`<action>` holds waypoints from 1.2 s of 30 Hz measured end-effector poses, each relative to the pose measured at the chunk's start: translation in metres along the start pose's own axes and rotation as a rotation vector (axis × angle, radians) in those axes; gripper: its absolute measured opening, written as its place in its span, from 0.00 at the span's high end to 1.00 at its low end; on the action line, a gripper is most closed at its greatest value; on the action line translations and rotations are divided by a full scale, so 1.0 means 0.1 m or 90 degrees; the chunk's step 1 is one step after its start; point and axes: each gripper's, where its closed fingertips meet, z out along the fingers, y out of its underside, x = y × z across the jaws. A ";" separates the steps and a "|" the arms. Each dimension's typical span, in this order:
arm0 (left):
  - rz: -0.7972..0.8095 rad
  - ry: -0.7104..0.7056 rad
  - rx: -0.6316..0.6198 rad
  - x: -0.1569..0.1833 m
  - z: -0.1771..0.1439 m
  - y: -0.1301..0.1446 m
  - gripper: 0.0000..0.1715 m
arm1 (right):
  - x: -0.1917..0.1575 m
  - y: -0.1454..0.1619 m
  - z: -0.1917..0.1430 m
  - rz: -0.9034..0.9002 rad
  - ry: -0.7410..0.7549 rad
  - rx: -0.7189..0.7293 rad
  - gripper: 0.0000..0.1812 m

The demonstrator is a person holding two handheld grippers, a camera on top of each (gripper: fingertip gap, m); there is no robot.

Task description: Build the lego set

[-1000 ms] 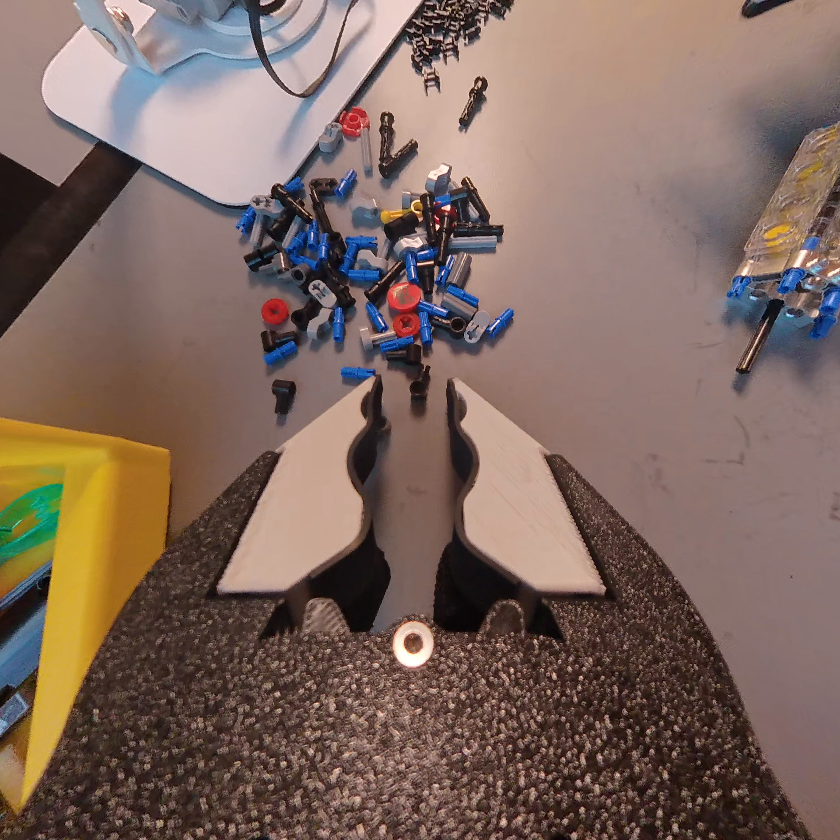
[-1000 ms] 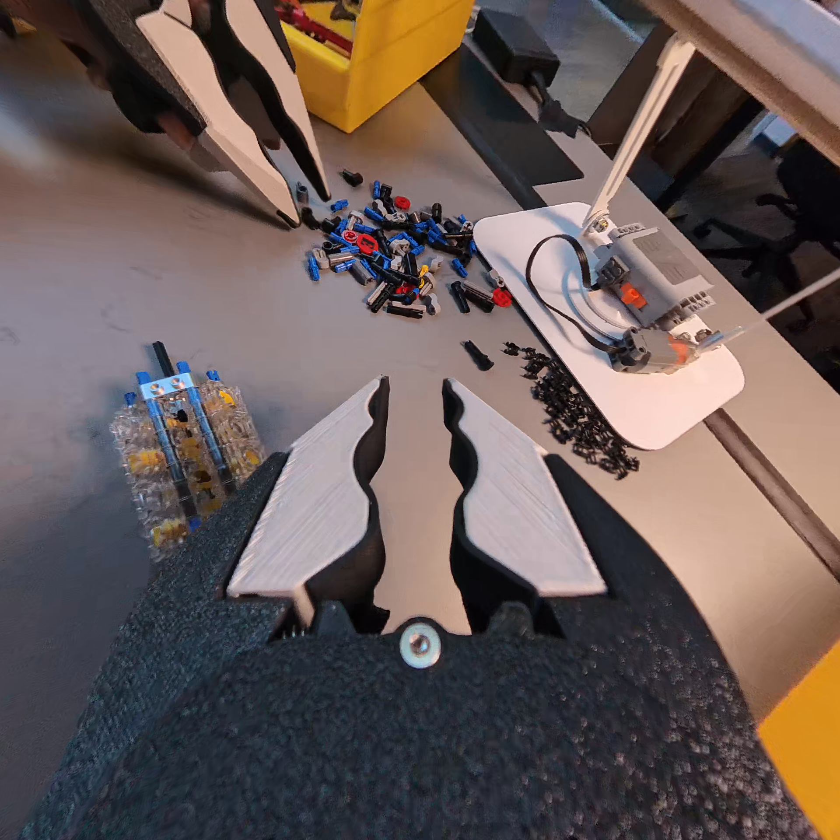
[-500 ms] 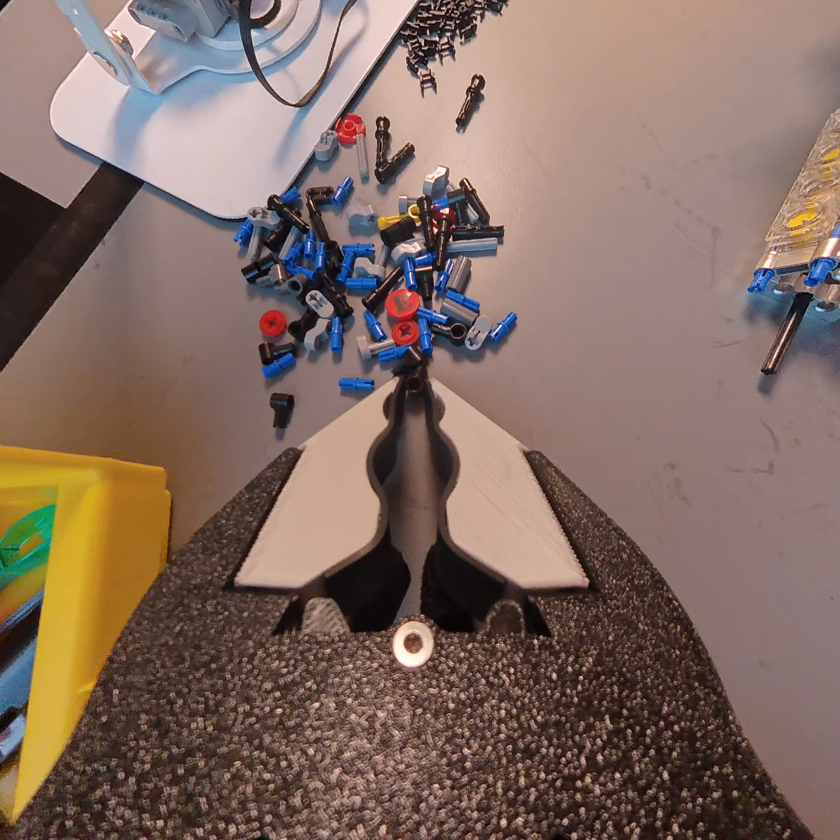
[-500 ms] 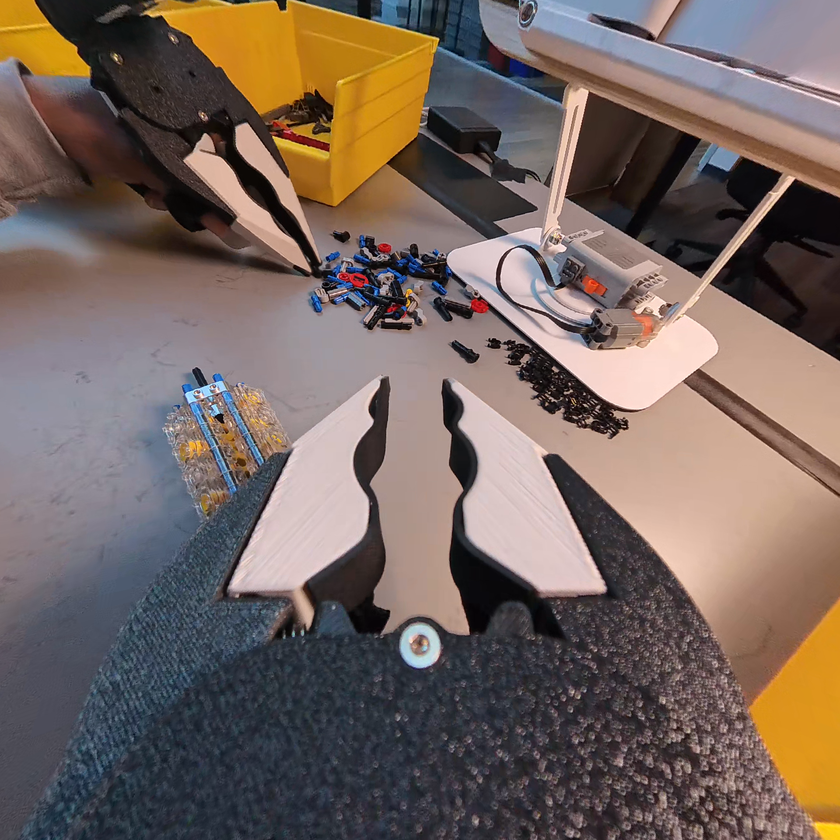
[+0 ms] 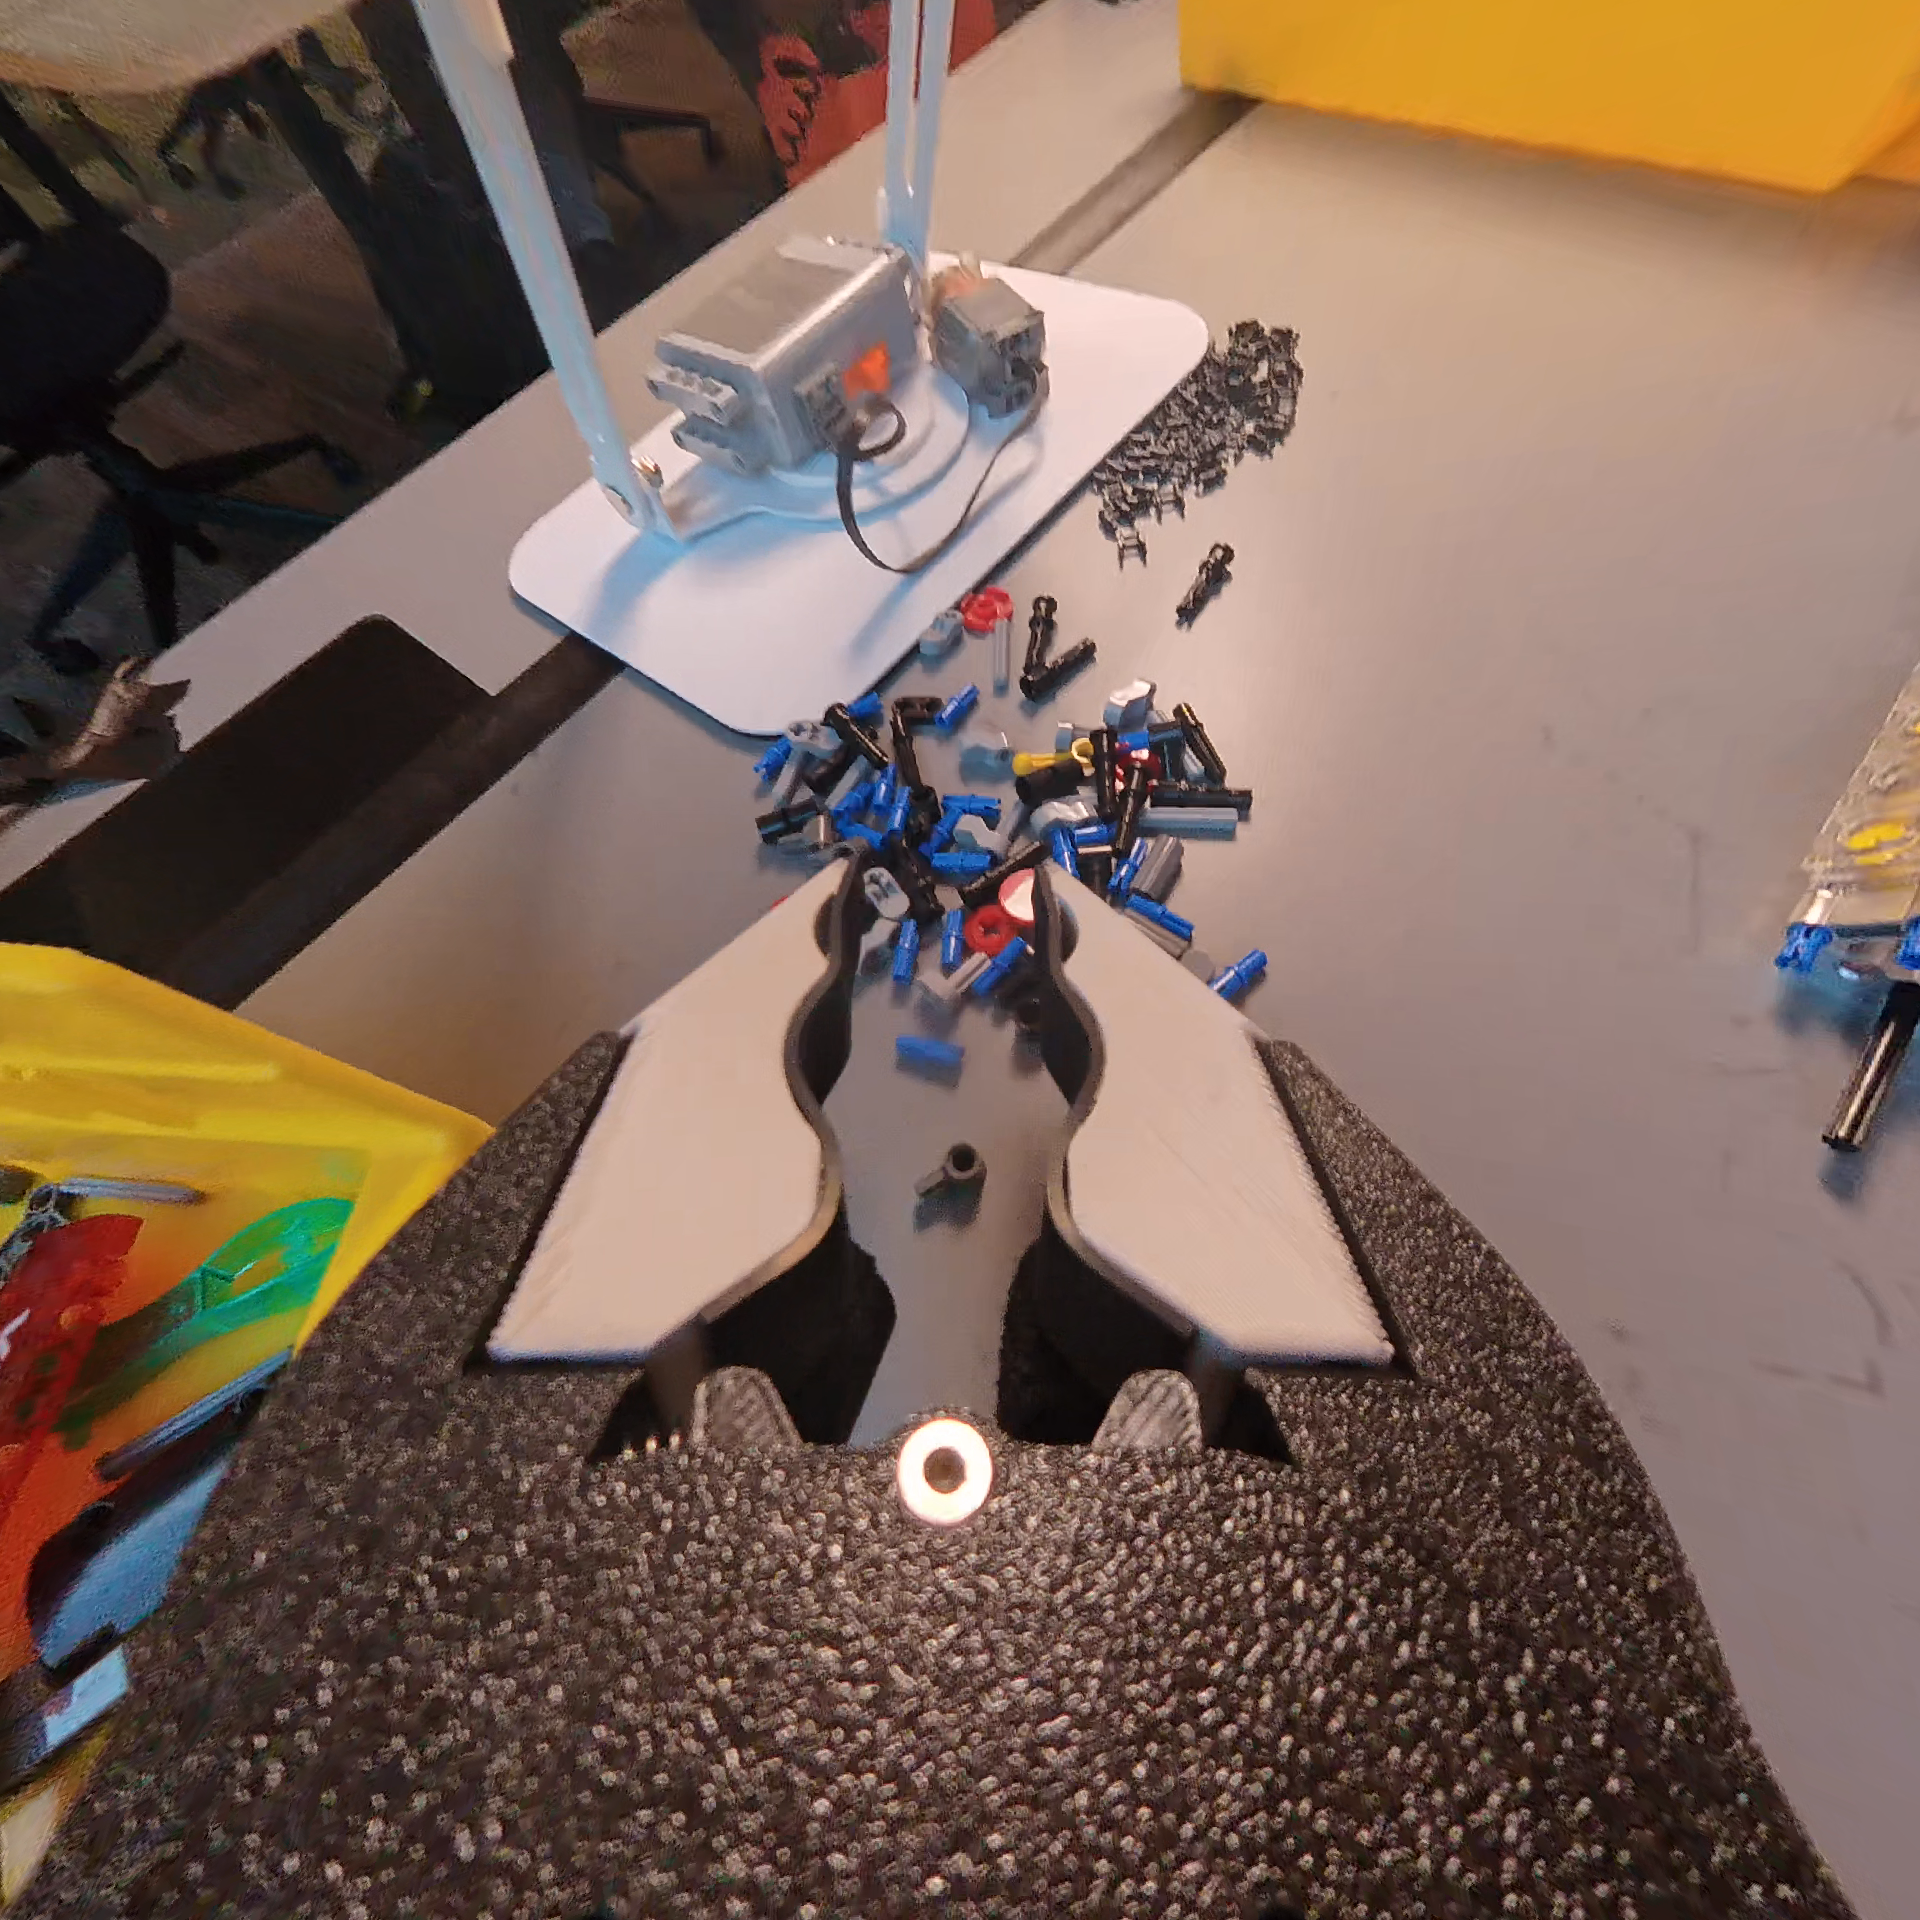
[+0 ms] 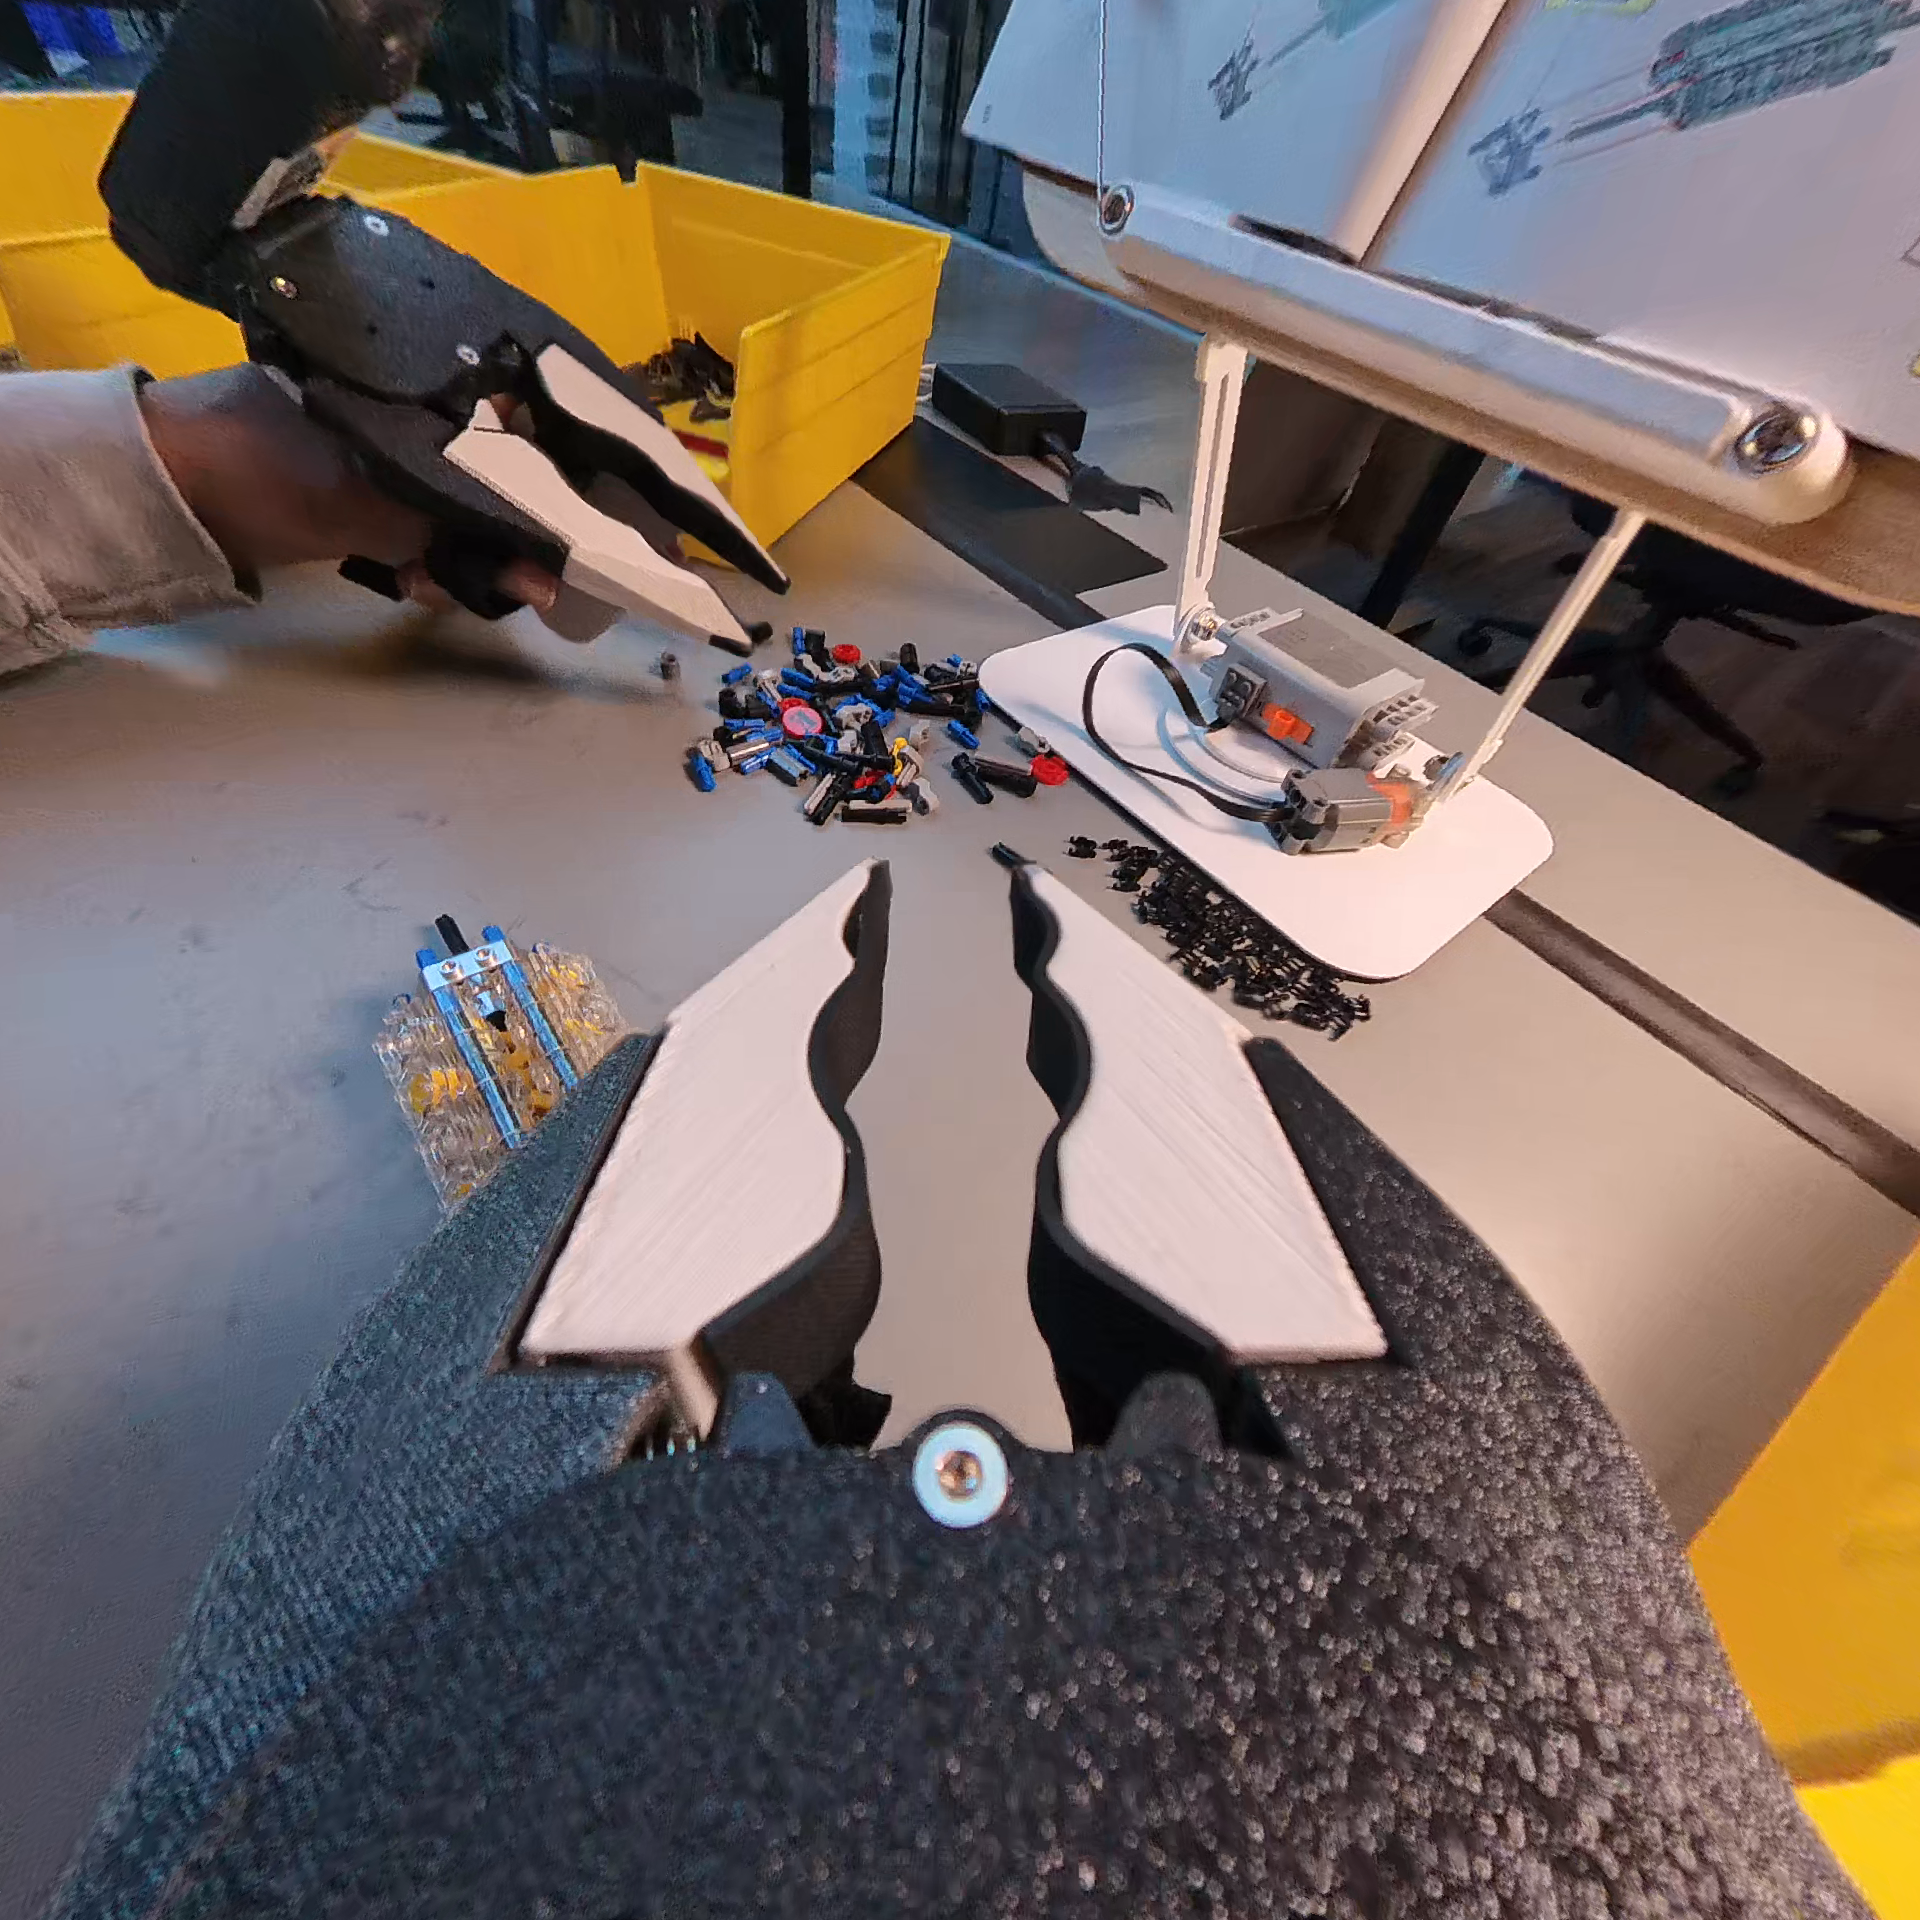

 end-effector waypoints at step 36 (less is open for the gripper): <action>-0.128 -0.017 0.162 0.55 -0.38 -0.35 0.81 | 2.97 1.43 -0.60 0.267 0.232 -0.486 0.90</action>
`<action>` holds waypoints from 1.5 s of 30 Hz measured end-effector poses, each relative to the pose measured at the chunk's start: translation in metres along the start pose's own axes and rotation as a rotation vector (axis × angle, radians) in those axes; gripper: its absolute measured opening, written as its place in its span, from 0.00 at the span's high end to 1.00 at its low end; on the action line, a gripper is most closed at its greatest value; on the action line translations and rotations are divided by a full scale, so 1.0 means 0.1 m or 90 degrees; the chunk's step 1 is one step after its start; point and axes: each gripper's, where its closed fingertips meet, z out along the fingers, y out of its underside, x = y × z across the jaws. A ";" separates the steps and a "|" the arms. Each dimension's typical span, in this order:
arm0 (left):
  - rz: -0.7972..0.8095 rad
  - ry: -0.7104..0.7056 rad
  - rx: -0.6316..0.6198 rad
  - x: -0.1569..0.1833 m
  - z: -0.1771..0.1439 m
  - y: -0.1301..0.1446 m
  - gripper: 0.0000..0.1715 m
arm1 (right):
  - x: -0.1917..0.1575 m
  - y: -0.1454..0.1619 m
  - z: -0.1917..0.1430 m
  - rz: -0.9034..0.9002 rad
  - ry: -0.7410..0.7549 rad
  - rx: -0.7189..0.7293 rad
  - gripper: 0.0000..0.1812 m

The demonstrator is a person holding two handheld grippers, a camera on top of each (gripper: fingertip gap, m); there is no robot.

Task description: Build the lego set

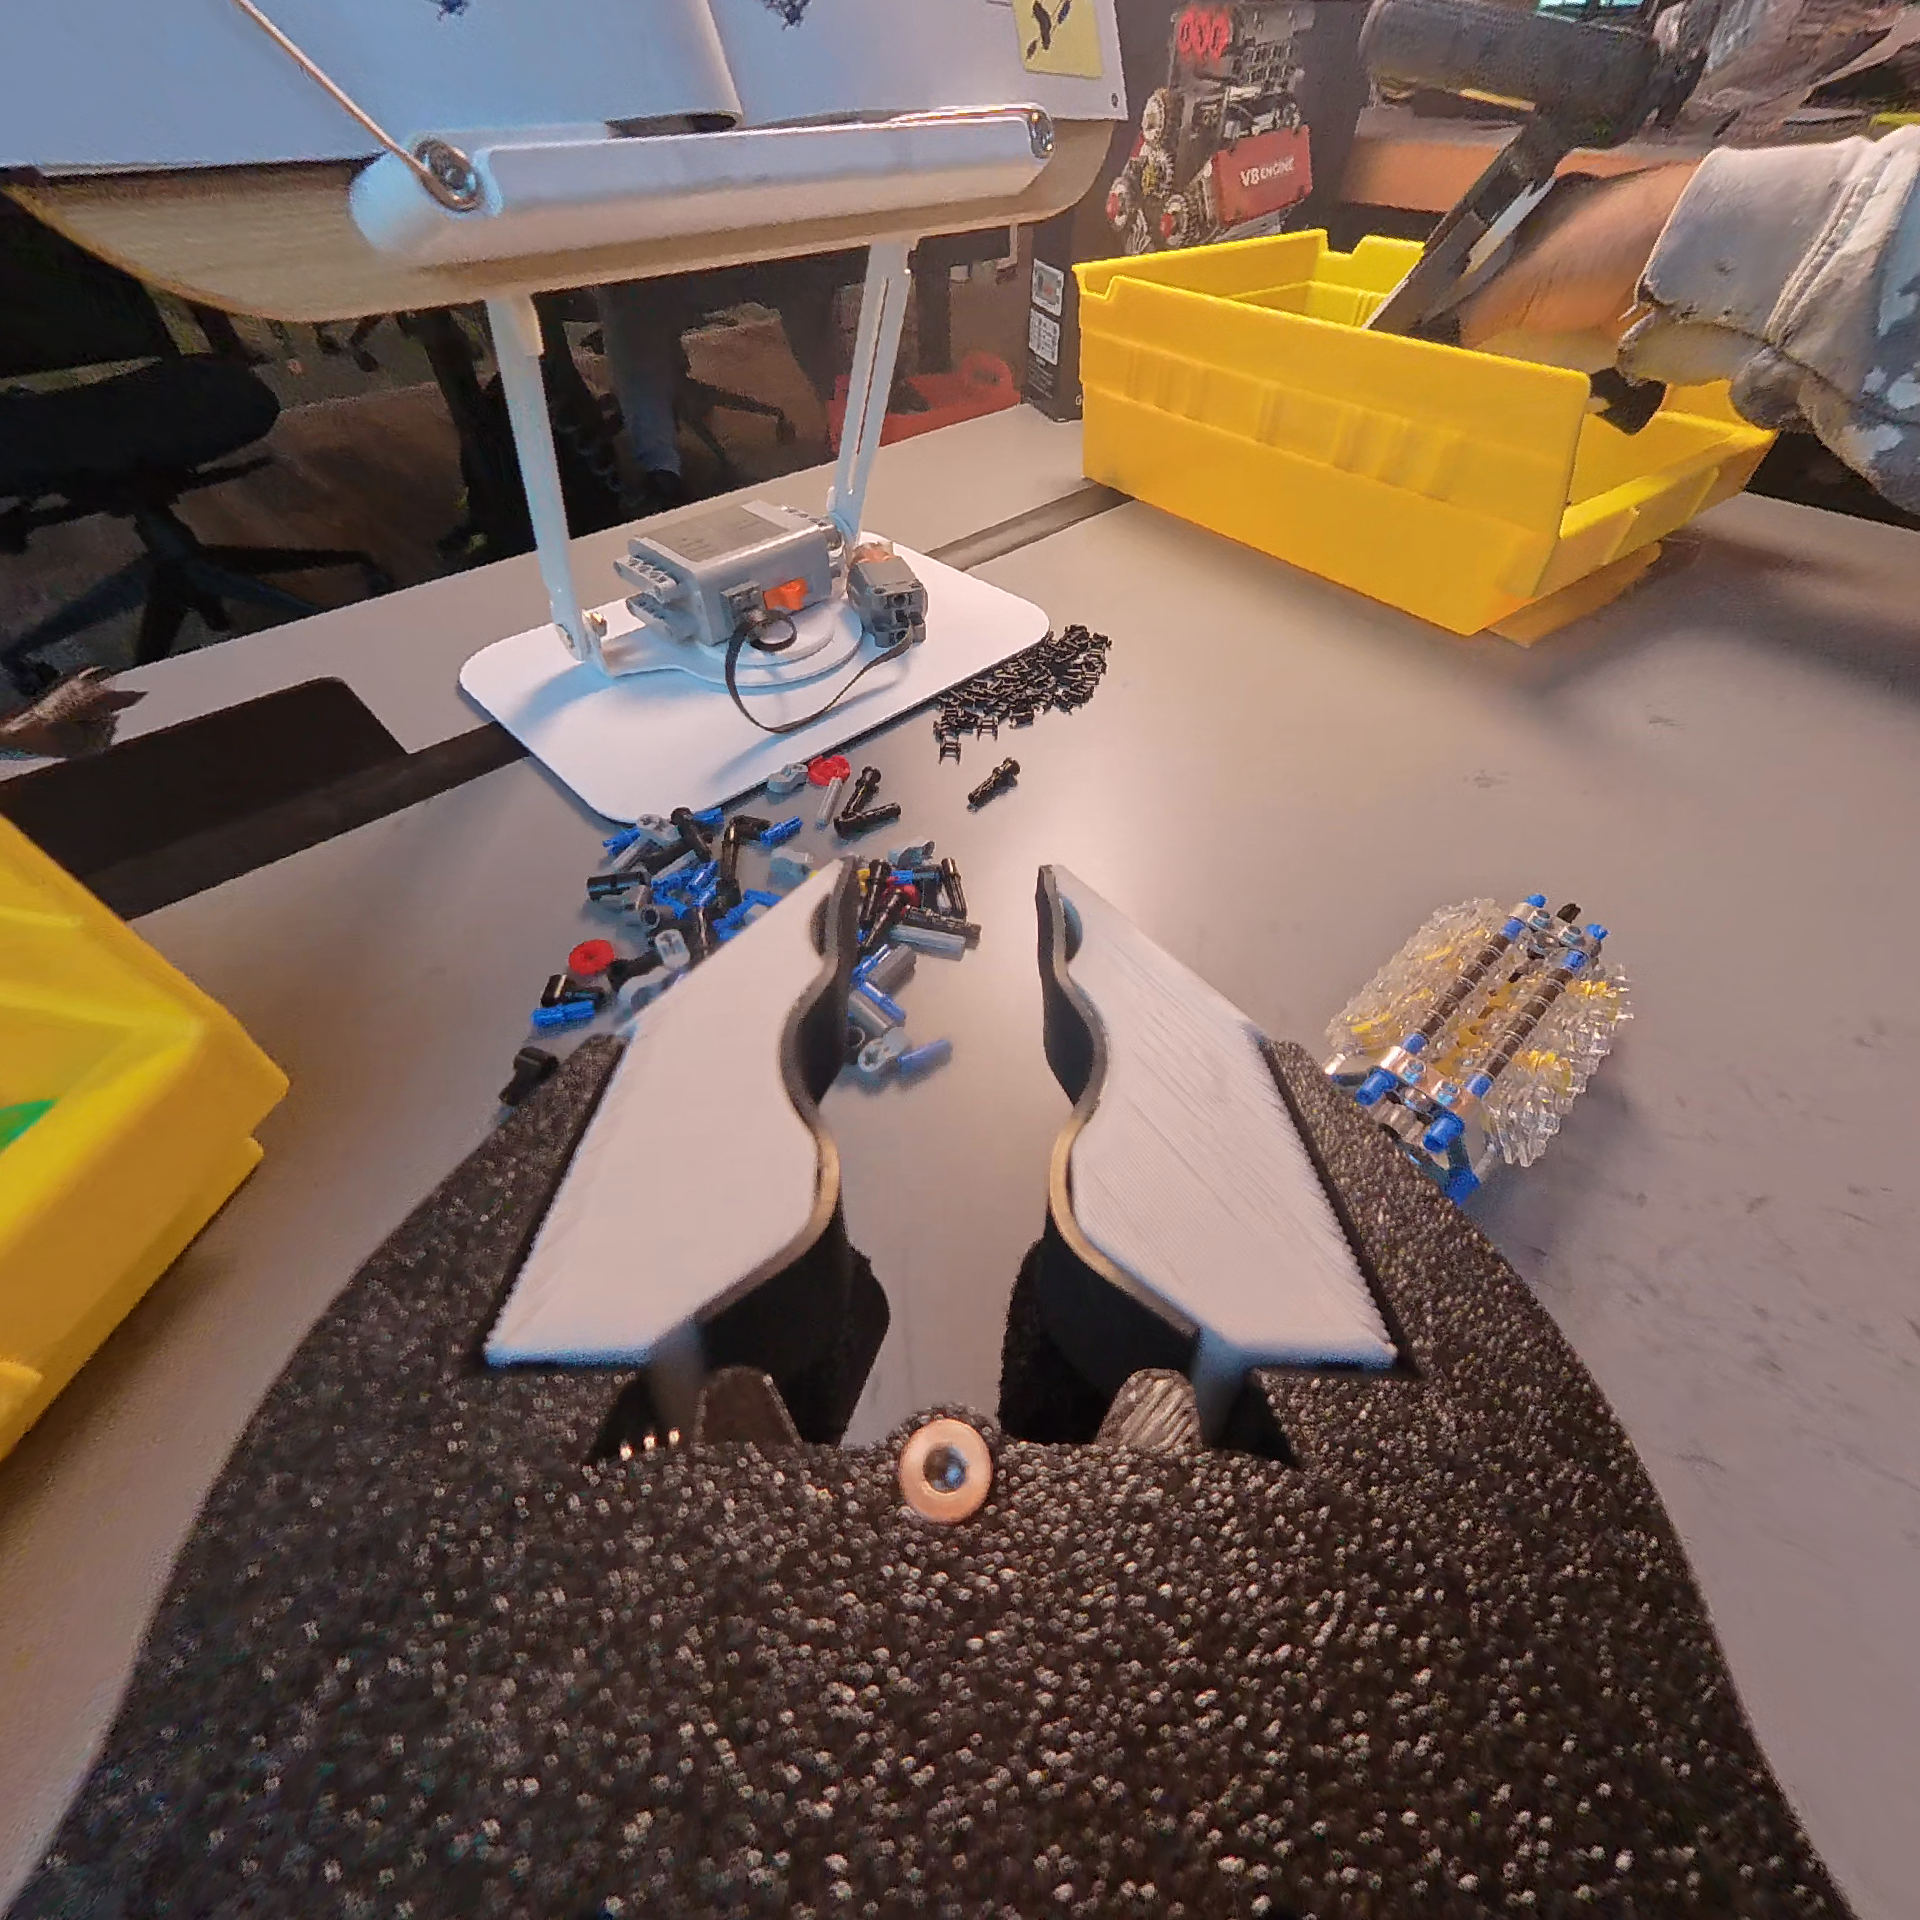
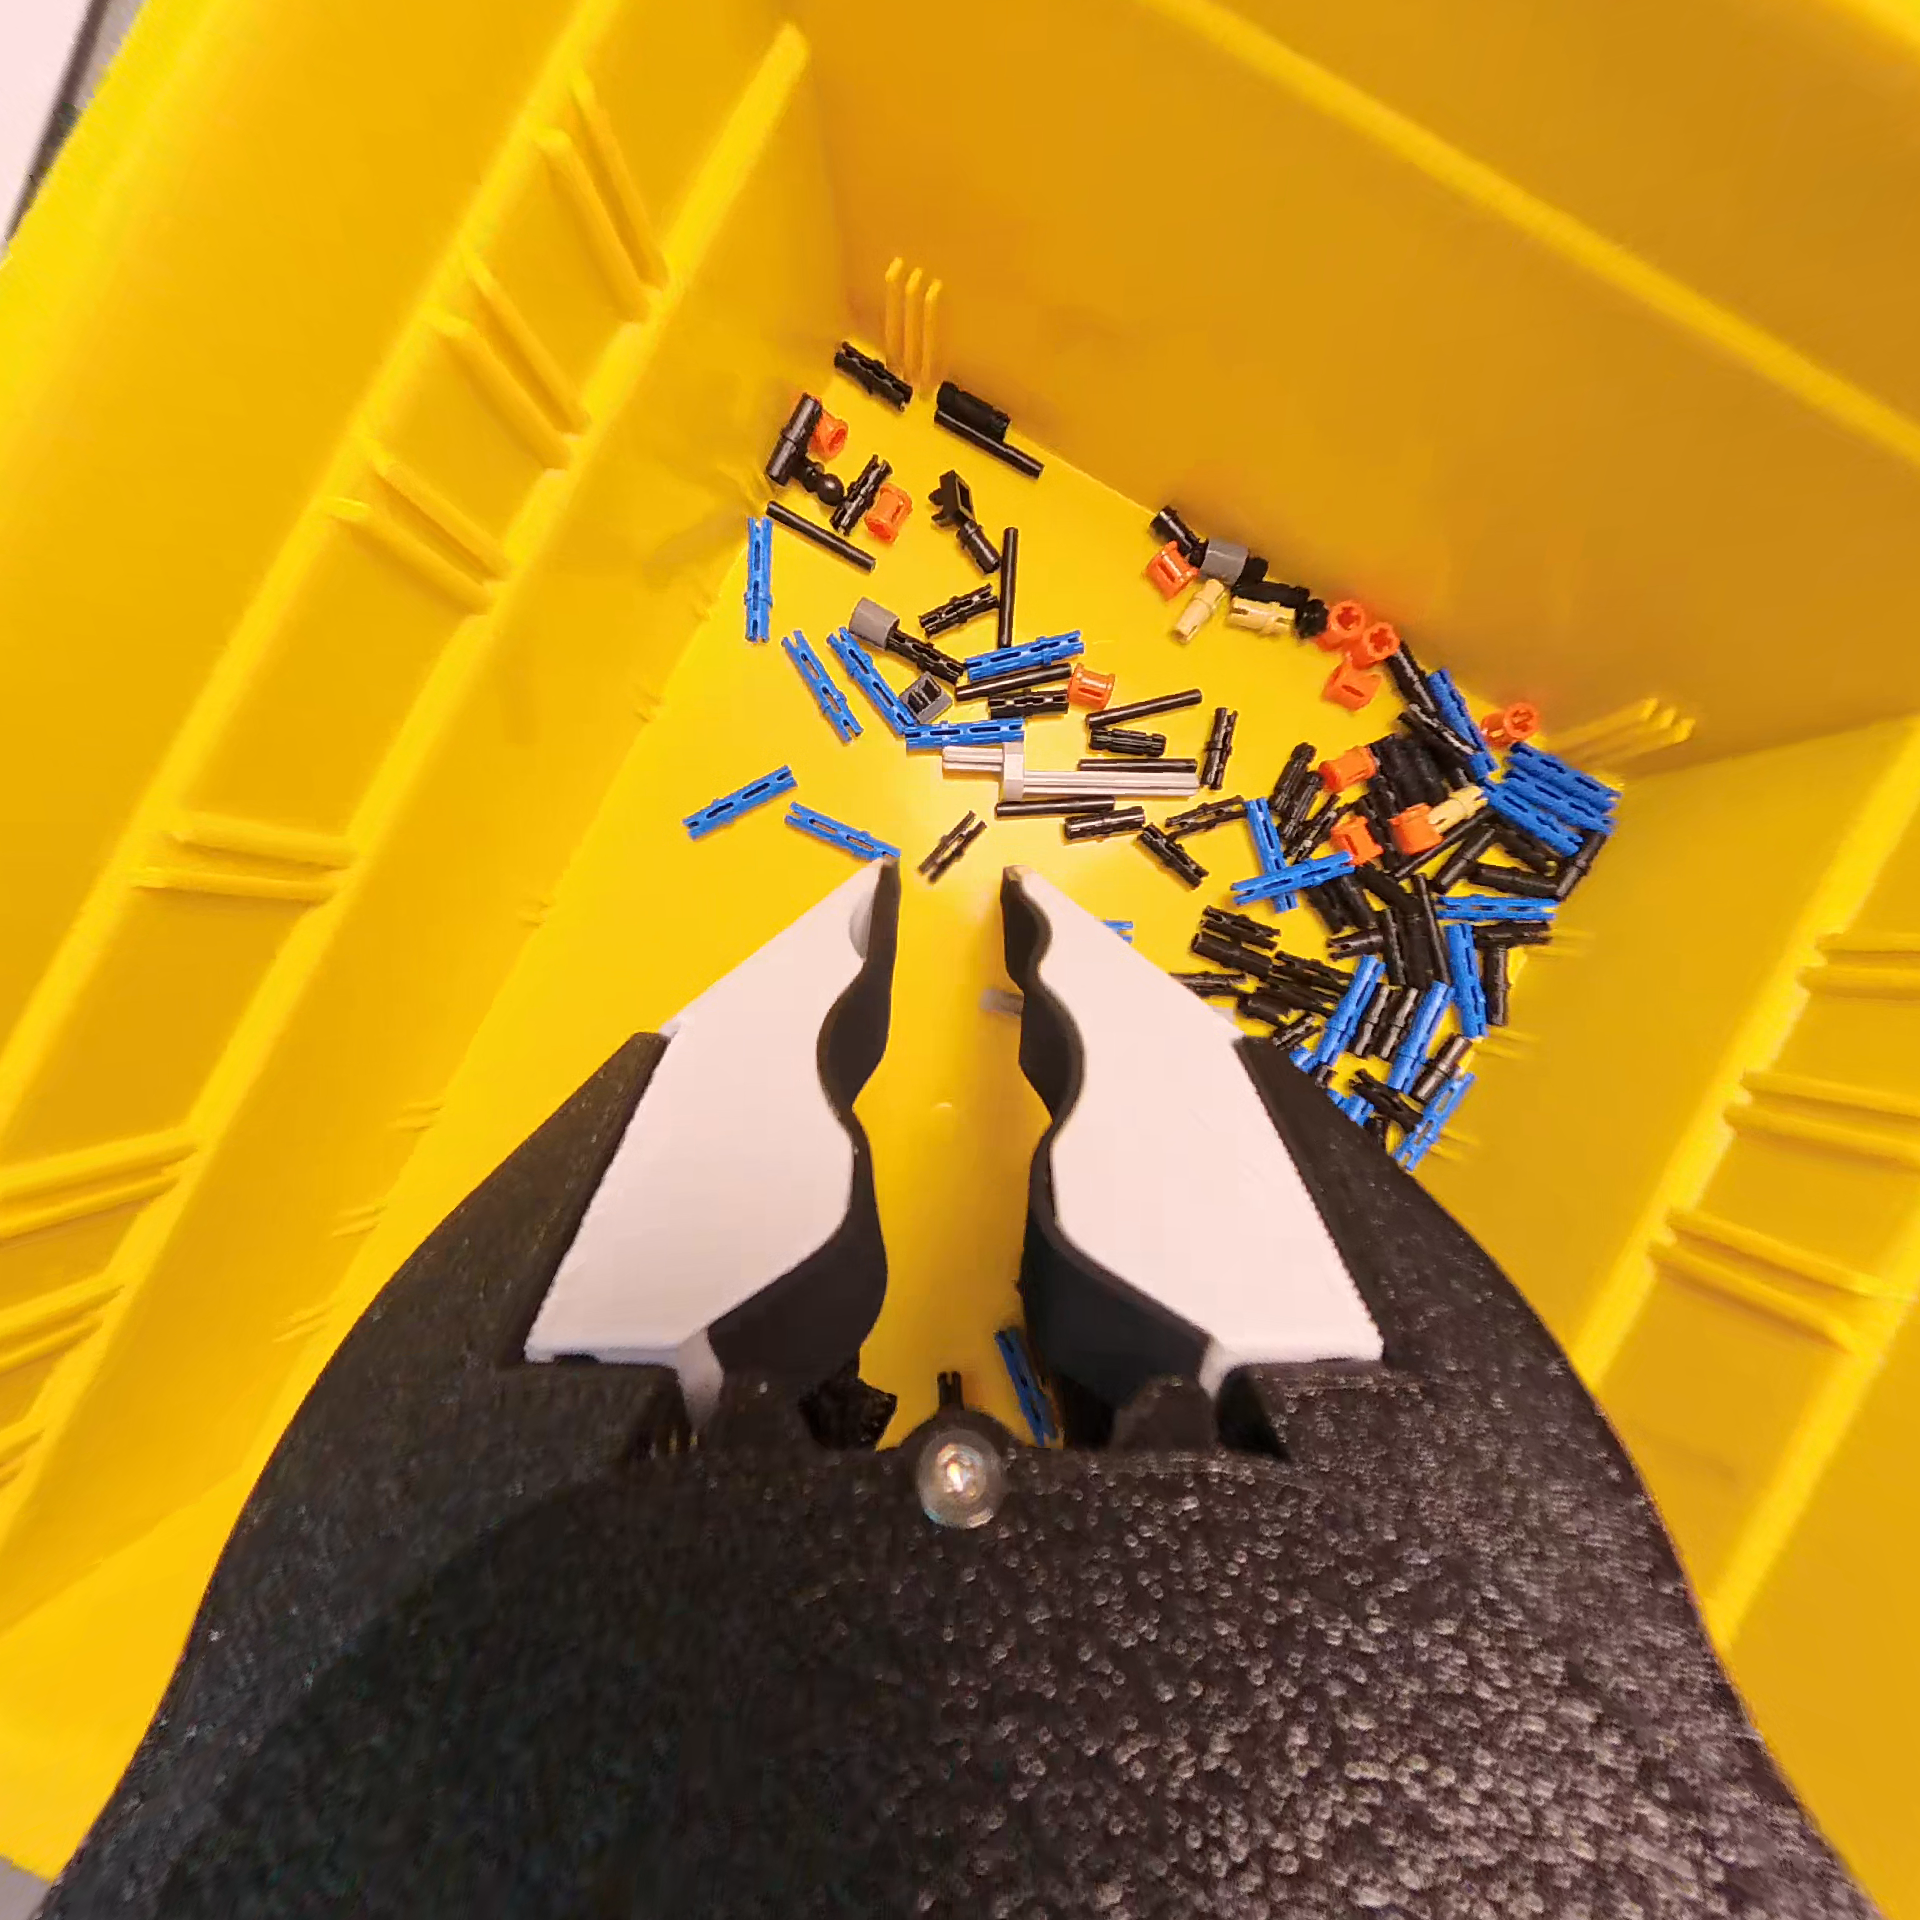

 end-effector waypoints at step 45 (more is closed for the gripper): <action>0.024 -0.014 -0.052 0.10 -0.35 0.28 0.81 | -0.06 -0.10 -0.12 -0.147 -0.023 0.058 0.99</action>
